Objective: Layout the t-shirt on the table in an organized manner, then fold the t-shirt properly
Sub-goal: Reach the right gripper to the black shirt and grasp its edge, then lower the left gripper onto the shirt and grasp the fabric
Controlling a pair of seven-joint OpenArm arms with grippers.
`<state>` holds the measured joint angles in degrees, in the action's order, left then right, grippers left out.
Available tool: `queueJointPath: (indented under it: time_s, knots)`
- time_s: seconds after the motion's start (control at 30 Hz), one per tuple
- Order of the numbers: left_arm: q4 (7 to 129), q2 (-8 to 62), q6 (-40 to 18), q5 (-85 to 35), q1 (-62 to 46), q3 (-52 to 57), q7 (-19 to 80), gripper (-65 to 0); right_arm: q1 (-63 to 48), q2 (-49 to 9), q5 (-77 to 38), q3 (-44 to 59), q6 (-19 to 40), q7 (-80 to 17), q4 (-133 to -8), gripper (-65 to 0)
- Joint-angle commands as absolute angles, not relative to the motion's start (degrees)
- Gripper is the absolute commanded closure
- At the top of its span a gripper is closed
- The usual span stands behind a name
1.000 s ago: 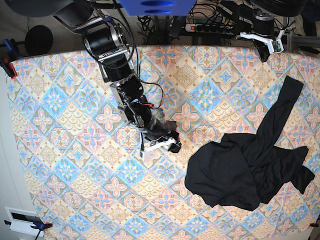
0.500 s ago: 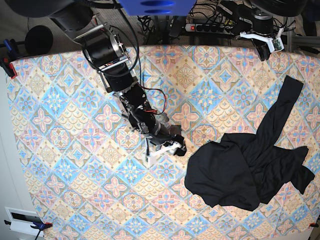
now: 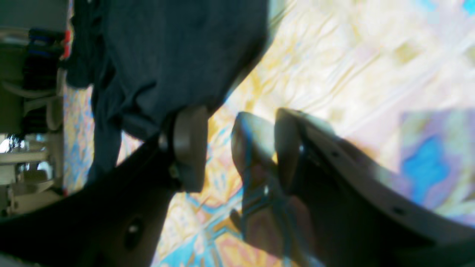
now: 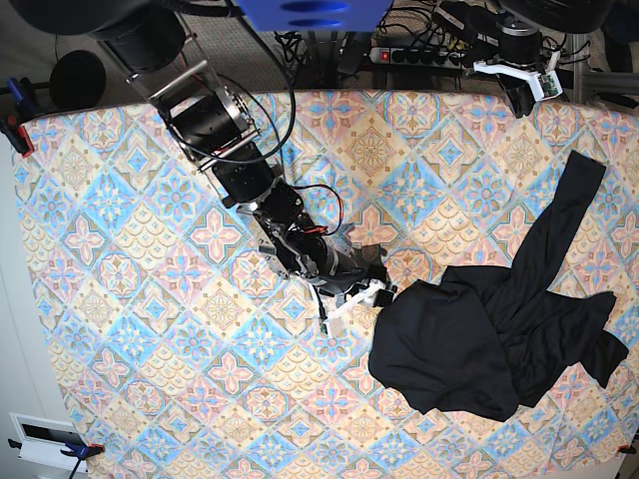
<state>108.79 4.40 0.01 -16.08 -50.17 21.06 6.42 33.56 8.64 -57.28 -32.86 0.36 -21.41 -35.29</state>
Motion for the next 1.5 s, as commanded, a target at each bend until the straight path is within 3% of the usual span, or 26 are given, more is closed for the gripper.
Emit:
queueJointPath:
  time_s: [0.0, 0.27, 0.47, 0.8, 1.0, 1.13, 1.23, 1.37, 1.47]
  knots:
    - [109.67, 3.82, 0.04, -15.96, -50.95, 21.49, 4.97, -8.2, 34.77, 9.00, -57.01, -32.84, -0.04, -21.32, -35.38, -28.4]
    - [109.93, 1.98, 0.04, -16.04, -49.89, 21.58, 10.51, -8.2, 38.37, 9.00, -57.01, -33.01, -0.04, -19.91, -35.82, -28.4]
    - [109.67, 1.89, 0.04, -16.04, -48.48, 21.58, 12.62, -8.2, 38.37, 9.00, -57.01, -32.84, -0.04, -11.91, -36.35, -28.4]
    - [109.41, -0.48, 0.04, -16.04, -42.07, 25.98, 13.41, -8.2, 38.37, 9.00, -56.92, -33.10, -0.04, -11.91, -36.26, -28.3]
    - [108.26, -0.84, -0.13, -16.04, -25.45, 40.31, 36.26, -9.1, 38.11, 9.00, -56.92, -32.84, -0.04, -14.81, -36.62, -28.3]
    - [105.45, 1.01, -0.13, -14.73, -13.49, 48.57, 48.92, -13.8, 38.11, 9.00, -56.92, -32.84, -0.04, -15.52, -36.62, -28.3]
    - [105.10, 3.03, -0.13, -13.58, -7.52, 48.57, 56.40, -21.2, 38.11, 9.00, -56.92, -32.84, -0.04, -15.60, -36.62, -28.3]
    - [105.10, 7.34, -0.13, -13.58, -3.38, 39.16, 60.97, -30.1, 37.93, 9.00, -56.92, -32.92, -0.04, -15.78, -36.62, -28.3]
    - [104.84, 11.47, -0.04, -13.49, -1.10, 28.44, 61.67, -32.4, 37.93, 9.00, -56.92, -32.92, -0.04, -15.87, -36.70, -28.3]
